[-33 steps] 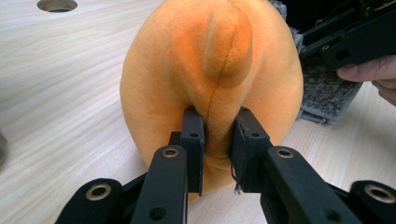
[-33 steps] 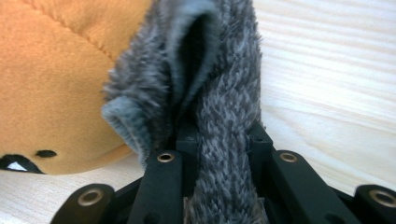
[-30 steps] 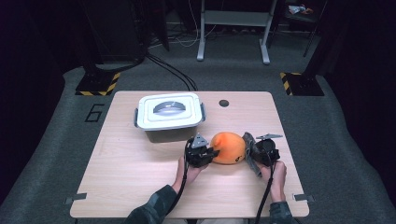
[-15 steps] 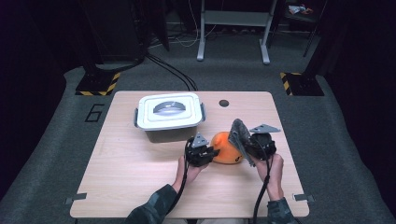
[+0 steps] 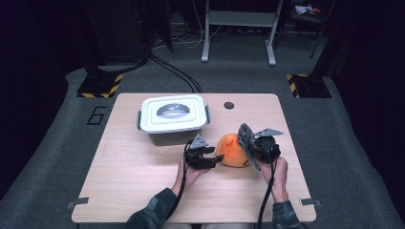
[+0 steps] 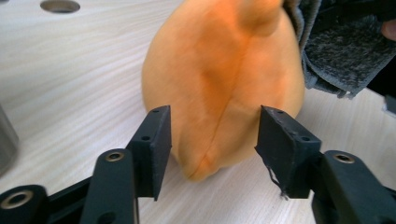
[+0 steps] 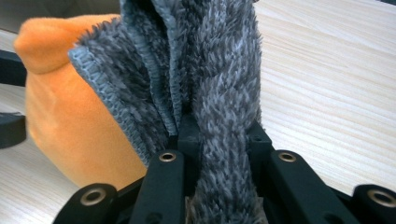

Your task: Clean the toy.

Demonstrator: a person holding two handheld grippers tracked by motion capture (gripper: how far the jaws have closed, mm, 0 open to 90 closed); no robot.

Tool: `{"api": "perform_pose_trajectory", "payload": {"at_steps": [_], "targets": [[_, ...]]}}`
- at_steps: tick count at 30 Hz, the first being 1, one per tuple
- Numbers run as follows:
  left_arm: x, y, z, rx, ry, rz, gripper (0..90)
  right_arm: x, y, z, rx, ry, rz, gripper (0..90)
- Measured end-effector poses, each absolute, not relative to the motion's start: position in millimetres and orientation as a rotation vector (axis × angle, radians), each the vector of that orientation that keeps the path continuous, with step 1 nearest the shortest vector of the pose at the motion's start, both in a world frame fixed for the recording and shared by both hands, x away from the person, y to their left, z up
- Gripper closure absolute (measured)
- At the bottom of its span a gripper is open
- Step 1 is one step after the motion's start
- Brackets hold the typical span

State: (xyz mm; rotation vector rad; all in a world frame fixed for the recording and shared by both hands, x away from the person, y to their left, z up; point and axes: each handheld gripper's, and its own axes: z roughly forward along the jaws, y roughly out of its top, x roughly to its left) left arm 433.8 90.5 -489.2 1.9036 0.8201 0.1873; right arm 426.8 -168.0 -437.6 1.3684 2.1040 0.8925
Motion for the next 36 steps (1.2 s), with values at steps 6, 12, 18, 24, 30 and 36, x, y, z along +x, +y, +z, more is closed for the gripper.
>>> {"api": "perform_pose_trajectory", "payload": {"at_steps": [6,12,18,24,30,36], "targets": [[439,94,-501,1.936,0.854,0.123,39.7,427,-173,-441,1.392,2.092,0.888,74.8],[439,87,-507,1.927,0.844,0.087,52.1,428,-178,-445,1.4,2.087,0.888,74.9],[437,79,-506,1.943,0.813,0.116,72.0,428,-183,-448,1.428,2.073,0.888,75.0],[435,75,-500,1.953,0.765,0.181,81.1,427,-188,-449,1.449,2.046,0.878,75.1],[435,70,-488,1.99,0.728,0.247,83.7,422,-195,-443,1.461,2.0,0.905,76.2],[436,70,-472,2.004,0.698,0.297,84.4,415,-198,-432,1.435,1.982,0.942,76.2]]}}
